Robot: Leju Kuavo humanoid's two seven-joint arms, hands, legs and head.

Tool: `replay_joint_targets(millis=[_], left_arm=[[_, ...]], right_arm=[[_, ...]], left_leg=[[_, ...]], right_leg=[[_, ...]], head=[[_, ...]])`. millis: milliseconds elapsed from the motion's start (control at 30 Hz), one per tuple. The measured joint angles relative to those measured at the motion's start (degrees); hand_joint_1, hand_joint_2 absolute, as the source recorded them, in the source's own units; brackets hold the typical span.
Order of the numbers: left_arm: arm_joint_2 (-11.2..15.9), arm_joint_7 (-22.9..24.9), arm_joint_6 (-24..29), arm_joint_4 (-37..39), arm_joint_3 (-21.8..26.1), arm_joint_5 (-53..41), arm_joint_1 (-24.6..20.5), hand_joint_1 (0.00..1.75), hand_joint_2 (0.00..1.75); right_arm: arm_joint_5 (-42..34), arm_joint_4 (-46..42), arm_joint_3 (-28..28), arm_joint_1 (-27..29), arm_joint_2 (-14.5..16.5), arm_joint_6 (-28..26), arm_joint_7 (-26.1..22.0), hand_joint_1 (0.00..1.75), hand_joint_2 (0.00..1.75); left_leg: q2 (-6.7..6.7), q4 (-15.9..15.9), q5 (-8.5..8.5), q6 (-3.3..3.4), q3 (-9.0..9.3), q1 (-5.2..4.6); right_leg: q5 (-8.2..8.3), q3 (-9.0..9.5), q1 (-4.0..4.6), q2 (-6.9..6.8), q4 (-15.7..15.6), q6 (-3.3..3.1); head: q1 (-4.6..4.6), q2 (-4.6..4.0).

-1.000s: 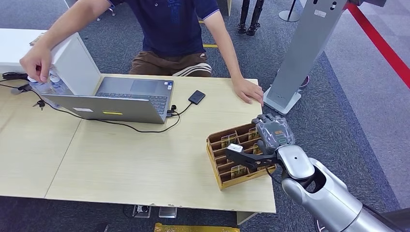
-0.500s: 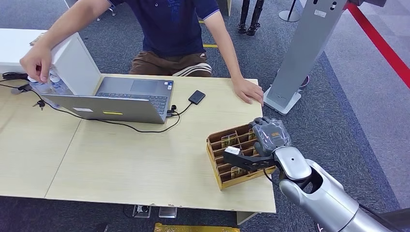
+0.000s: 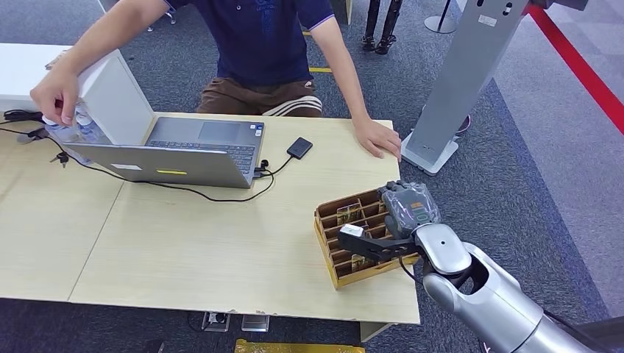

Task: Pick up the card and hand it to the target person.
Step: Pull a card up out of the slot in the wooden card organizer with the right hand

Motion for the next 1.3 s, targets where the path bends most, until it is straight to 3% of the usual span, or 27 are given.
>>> replay_joint_targets(millis=[167, 533, 1300], left_arm=[[0.0, -0.2, 0.0, 0.0, 0.0, 0.0, 0.0, 0.00, 0.00], [0.1, -0.2, 0.0, 0.0, -0.1, 0.0, 0.0, 0.00, 0.00], [0.1, 0.0, 0.0, 0.1, -0.3, 0.1, 0.0, 0.00, 0.00]], right_arm=[[-0.1, -0.2, -0.2, -0.1, -0.1, -0.1, 0.1, 0.52, 1.75], [-0.3, -1.5, -1.8, -0.3, -1.2, -0.8, 0.7, 0.46, 1.75], [-1.0, 1.7, -1.8, 0.3, -0.2, -1.0, 0.5, 0.59, 1.75]], left_leg=[[-0.02, 0.0, 0.00, 0.00, 0.00, 0.00], [-0.03, 0.0, 0.00, 0.00, -0.04, -0.01], [-0.04, 0.0, -0.01, 0.00, 0.01, 0.01]], right_leg=[[-0.01, 0.01, 0.00, -0.02, 0.0, 0.00], [-0.02, -0.03, -0.01, -0.04, 0.0, 0.00], [-0.02, 0.02, 0.01, -0.05, 0.0, 0.01]], head=[[0.00, 0.00], [0.00, 0.00], [0.00, 0.00]])
